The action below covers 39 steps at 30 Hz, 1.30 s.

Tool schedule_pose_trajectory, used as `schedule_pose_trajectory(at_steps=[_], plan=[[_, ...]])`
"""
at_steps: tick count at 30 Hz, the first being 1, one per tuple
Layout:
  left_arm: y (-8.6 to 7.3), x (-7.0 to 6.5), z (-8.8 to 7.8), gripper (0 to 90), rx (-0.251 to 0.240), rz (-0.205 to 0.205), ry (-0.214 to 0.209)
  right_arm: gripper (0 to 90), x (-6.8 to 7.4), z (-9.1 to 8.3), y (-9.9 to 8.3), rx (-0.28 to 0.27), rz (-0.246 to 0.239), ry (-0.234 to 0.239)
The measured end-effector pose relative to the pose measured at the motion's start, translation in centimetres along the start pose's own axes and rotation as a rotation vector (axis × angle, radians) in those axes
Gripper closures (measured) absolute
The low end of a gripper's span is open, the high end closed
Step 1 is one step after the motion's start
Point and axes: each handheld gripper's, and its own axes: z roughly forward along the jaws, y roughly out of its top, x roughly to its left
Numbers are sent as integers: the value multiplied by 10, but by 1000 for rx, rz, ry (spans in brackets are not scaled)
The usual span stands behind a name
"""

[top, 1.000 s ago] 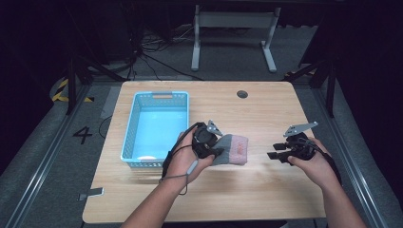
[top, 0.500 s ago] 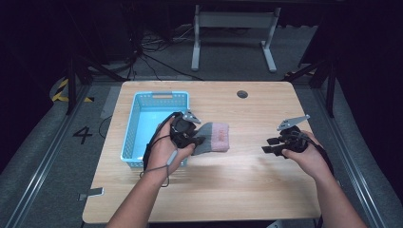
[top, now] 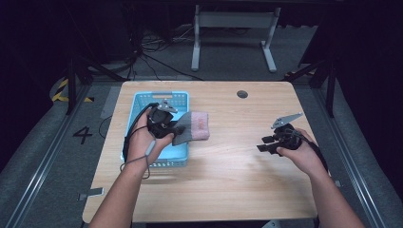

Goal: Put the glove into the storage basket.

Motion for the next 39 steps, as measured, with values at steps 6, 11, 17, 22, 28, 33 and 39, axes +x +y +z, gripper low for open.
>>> schedule_pose_trajectory(at_steps=[6, 11, 17, 22, 28, 33, 39], plan=[[-4, 16, -7, 704, 1, -18, 12, 540, 1, 2, 2, -1, -5, 7], [-5, 39, -11, 705, 11, -45, 29, 539, 1, 2, -1, 5, 0, 3], [-6, 65, -9, 704, 19, -74, 37, 537, 3, 1, -7, 9, 9, 0], [-4, 81, -4, 704, 42, -73, 46, 537, 6, -1, -12, 12, 14, -3], [-2, 94, 6, 702, 65, -76, 40, 535, 10, -8, -19, 3, 23, -10], [0, 103, 19, 701, 98, -78, 38, 534, 13, -14, -26, 2, 31, -18], [-5, 112, 38, 699, 144, -76, 33, 530, 16, -20, -35, 4, 42, -35]])
